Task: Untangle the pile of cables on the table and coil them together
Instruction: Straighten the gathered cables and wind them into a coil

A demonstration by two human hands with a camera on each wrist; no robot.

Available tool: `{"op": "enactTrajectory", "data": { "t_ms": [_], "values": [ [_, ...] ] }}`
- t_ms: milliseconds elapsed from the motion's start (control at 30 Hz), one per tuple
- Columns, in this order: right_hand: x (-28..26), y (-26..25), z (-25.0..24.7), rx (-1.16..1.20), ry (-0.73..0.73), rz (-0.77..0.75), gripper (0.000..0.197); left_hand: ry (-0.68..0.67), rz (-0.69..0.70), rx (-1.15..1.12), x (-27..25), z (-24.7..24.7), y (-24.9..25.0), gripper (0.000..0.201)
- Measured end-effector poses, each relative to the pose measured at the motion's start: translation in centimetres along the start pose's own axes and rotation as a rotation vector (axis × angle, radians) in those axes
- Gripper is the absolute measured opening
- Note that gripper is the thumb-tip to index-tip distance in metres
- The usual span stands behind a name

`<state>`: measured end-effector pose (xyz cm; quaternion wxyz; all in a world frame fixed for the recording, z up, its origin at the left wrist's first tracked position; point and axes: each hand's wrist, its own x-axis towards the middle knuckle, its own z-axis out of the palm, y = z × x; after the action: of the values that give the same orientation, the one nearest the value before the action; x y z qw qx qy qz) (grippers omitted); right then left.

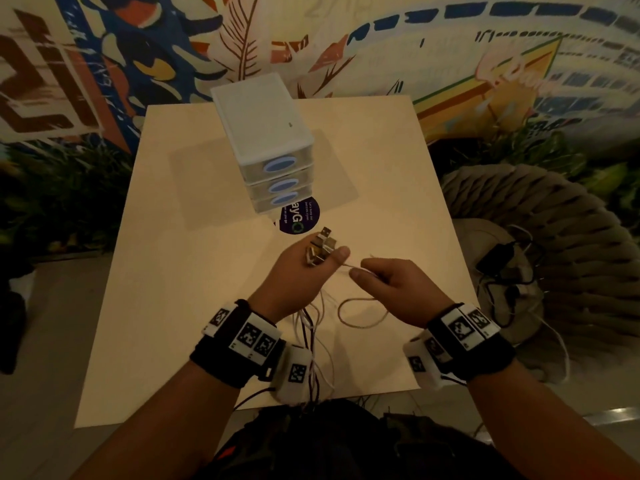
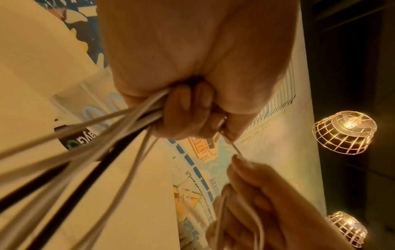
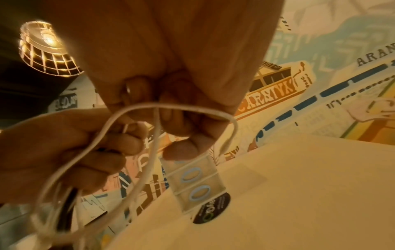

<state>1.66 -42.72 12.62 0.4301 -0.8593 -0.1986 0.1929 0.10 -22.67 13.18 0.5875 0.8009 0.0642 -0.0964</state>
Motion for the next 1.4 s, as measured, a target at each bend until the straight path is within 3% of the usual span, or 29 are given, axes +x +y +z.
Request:
{"op": "enactTrajectory", "data": {
  "t_ms": [100,233,300,433,567,600,733,833,967,1033,1167,1333,1400],
  "values": [
    [-0.8,2.7,-0.3,0.006,-0.016,0.075,0.048,0.124,-0.072,-0.044,0.1,-1.5,-0.3,0.020],
    [-2.7,6.2,0.0,0.023,-0.025,0.193,0.043,0.215,-0.081,-0.182,-0.2,-2.8,0.2,0.014],
    [-3.6,7.6,0.5,-0.039,-0.008,0.174,0.043,0.239,-0.075,-0.203,-0.3,-2.9,0.2,0.024],
    [-4.7,8.8,1.6,-0.095,0.112,0.182,0.035,0.296,-0.085,-0.212,0.3,-3.5,-1.0,0.021],
    [-5.3,8.3,1.6,-0.054,0.294,0.215,0.012,0.349,-0.128,-0.246,0.8,-4.0,-2.2,0.028],
    [-5.3,8.1,1.5,-0.109,0.324,0.226,0.012,0.363,-0.135,-0.247,0.9,-4.1,-2.3,0.029],
    [-5.2,7.6,1.4,-0.223,0.352,0.261,0.043,0.409,-0.141,-0.224,0.9,-3.9,-2.1,0.026],
    [-4.5,6.7,1.6,0.094,0.176,0.271,0.044,0.371,-0.117,-0.205,0.7,-3.7,-1.5,0.021],
    [-2.8,5.1,2.6,0.615,-0.010,0.246,0.013,0.133,-0.068,-0.058,-0.2,-2.6,0.1,0.028],
    [-1.9,4.7,3.2,0.817,-0.036,0.212,0.019,0.111,-0.054,-0.061,-0.3,-2.0,0.4,0.035],
    [-1.1,4.3,3.7,0.848,-0.002,0.162,0.028,0.235,-0.042,-0.186,0.0,-2.2,0.0,0.026],
    [-1.4,7.2,3.8,0.971,0.163,0.217,0.072,0.339,-0.138,-0.326,0.8,-4.2,-2.1,0.028],
    [-1.6,8.3,3.4,1.080,0.271,0.248,0.080,0.378,-0.161,-0.351,1.0,-4.8,-3.0,0.028]
  ]
}}
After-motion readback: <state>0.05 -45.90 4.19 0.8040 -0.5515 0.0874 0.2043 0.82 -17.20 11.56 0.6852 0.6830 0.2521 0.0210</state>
